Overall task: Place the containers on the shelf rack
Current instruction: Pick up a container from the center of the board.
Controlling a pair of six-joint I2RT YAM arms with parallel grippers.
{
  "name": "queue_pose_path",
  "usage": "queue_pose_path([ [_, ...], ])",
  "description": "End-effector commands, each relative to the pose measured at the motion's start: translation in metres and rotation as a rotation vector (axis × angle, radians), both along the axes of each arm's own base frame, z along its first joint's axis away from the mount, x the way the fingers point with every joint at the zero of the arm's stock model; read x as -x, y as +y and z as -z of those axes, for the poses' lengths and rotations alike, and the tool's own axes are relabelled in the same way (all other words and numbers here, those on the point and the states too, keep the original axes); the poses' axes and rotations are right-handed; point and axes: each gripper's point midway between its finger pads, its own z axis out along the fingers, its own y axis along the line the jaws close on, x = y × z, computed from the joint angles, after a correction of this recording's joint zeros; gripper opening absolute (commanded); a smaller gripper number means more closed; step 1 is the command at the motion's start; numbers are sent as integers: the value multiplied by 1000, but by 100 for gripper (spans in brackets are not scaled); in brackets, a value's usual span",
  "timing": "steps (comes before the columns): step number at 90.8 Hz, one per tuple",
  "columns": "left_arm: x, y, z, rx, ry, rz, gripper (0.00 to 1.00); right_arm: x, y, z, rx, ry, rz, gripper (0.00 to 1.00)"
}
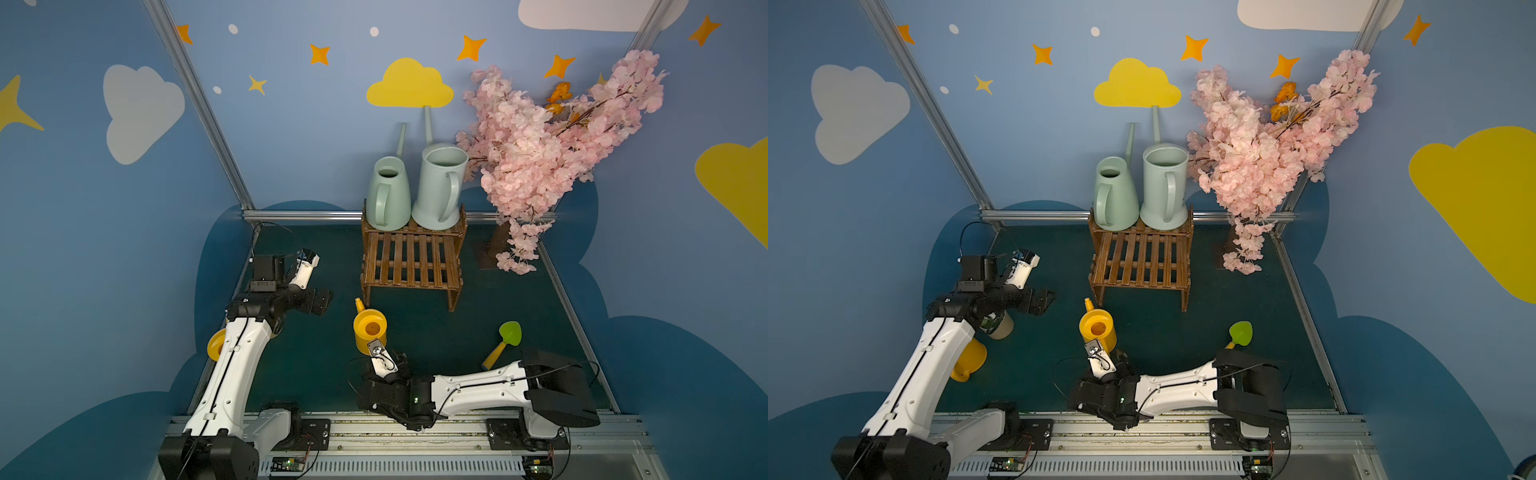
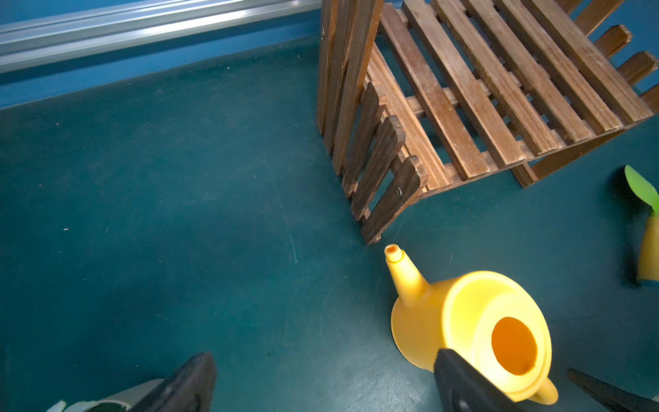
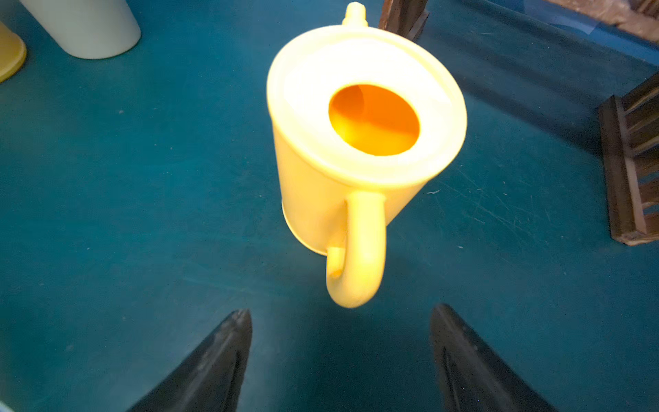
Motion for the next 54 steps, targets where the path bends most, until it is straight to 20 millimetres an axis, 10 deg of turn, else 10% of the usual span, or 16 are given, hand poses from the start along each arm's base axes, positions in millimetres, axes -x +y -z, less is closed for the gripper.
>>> queue_pose_path([
  [1,-4,-6,-5,33,-35,25,100,-11,6,8,-93,-40,-1,75],
  [54,-8,-6,19,42,6,22,100,-26,24,13,-171,-174,-97,52],
])
